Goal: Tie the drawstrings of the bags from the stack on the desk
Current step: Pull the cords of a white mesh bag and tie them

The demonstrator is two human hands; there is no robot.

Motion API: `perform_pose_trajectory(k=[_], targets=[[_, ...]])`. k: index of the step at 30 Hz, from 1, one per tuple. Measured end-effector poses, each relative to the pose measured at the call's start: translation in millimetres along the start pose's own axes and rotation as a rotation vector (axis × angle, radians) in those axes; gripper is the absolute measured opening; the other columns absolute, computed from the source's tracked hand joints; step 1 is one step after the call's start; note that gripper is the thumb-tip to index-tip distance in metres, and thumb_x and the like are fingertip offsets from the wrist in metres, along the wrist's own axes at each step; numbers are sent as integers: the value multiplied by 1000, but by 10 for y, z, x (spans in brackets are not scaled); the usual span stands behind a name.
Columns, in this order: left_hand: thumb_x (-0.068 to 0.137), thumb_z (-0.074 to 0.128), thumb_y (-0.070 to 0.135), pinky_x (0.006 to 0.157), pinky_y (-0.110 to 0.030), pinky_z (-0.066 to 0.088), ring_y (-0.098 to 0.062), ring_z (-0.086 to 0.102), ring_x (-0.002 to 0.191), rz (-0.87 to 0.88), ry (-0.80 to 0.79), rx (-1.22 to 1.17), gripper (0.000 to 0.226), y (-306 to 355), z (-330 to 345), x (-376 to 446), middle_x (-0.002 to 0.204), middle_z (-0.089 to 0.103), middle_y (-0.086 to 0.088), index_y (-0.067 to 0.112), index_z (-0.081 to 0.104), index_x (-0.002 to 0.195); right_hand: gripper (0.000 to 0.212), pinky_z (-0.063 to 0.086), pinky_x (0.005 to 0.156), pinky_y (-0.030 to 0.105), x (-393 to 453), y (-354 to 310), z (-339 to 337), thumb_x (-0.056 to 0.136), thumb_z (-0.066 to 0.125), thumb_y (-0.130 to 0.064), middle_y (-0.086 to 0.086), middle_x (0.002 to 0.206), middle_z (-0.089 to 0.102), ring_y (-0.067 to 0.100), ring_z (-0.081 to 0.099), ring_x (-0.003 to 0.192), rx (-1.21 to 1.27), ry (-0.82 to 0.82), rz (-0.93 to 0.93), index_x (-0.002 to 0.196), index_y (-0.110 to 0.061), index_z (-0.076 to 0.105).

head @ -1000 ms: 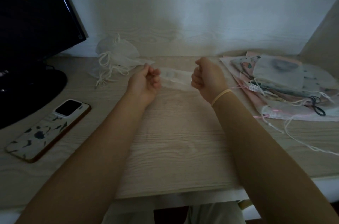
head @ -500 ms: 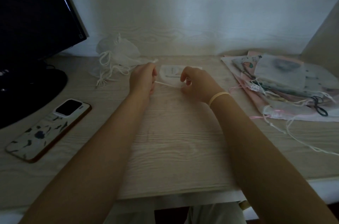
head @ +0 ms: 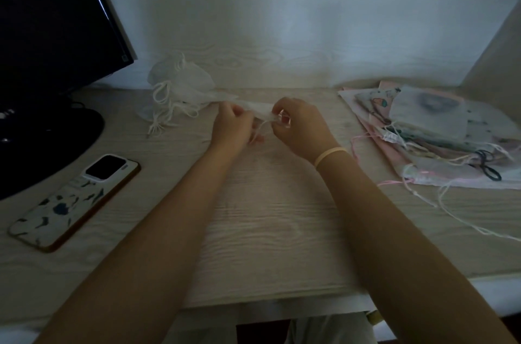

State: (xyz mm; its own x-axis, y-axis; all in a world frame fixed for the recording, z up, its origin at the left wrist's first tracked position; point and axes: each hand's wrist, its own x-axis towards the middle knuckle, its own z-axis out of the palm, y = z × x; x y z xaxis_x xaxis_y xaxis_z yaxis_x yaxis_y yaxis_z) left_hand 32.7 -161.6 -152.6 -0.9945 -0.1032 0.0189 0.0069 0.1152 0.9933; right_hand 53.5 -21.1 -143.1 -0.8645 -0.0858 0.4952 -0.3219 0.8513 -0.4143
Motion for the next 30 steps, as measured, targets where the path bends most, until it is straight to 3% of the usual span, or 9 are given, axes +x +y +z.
perform_pose_trajectory(k=[3, 6, 8, 12, 16, 20, 23, 26, 30], targets=[[92, 52, 22, 38, -20, 38, -17, 54, 37, -51, -89, -10, 14, 100, -12, -82, 66, 62, -8, 9, 50, 97, 18, 41, 70, 29, -4, 1, -1, 80, 66, -13, 12, 88, 64, 23, 58, 78, 11, 22, -6, 98, -9, 64], [89, 53, 33, 37, -17, 26, -8, 35, 29, -27, -197, 183, 30, 126, -56, -103, 41, 44, 6, 14, 63, 69, 18, 40, 70, 27, 1, 26, 13, 80, 66, -13, 12, 90, 64, 23, 59, 79, -15, 15, 7, 98, -10, 66], [81, 57, 32, 42, -22, 25, -9, 32, 31, 39, -215, 180, 31, 142, -61, -118, 38, 38, 7, 18, 62, 54, 18, 43, 73, 28, 5, 39, 21, 80, 67, -15, 12, 91, 67, 26, 61, 83, -46, -4, 34, 98, -11, 69], [89, 61, 25, 42, -18, 28, -11, 37, 41, 181, -190, 47, 27, 195, -55, -155, 44, 41, 3, 20, 67, 62, 16, 38, 72, 21, -6, -13, 55, 81, 65, -14, 11, 92, 71, 24, 65, 87, -50, -124, 38, 95, -10, 72], [96, 55, 19, 38, -13, 29, -7, 40, 37, 183, -252, 10, 22, 170, -45, -153, 38, 44, 7, 17, 67, 78, 21, 37, 74, 19, -13, -52, 137, 83, 66, -16, 8, 99, 70, 22, 64, 93, -4, -205, 53, 103, -12, 69], [97, 53, 12, 37, -13, 25, -5, 37, 34, 136, -196, -70, 15, 103, -52, -88, 66, 59, 1, 9, 66, 93, 28, 34, 72, 14, -48, -20, 95, 83, 58, -3, 8, 97, 67, 19, 59, 86, 97, -197, 65, 108, -10, 66], [92, 61, 18, 38, -14, 28, -2, 38, 35, 162, -127, 54, 13, 41, -48, -47, 57, 54, 5, 15, 73, 87, 26, 31, 68, 11, -58, 6, 56, 83, 57, -3, 3, 91, 64, 12, 53, 79, 86, -206, 89, 105, -12, 65], [84, 68, 23, 49, -15, 36, 4, 45, 43, 220, -68, 249, 9, 23, -56, -27, 47, 54, 14, 19, 76, 80, 15, 36, 72, 17, -25, 39, 31, 83, 64, -13, 6, 94, 68, 18, 59, 85, -7, -203, 103, 98, -12, 68], [86, 67, 21, 70, -20, 41, -5, 60, 75, 308, -124, 453, 14, -1, -53, -27, 77, 68, 6, 16, 77, 92, 19, 42, 79, 26, -1, 11, -7, 87, 61, -23, 8, 95, 70, 22, 61, 90, -73, -163, 89, 92, -8, 72]])
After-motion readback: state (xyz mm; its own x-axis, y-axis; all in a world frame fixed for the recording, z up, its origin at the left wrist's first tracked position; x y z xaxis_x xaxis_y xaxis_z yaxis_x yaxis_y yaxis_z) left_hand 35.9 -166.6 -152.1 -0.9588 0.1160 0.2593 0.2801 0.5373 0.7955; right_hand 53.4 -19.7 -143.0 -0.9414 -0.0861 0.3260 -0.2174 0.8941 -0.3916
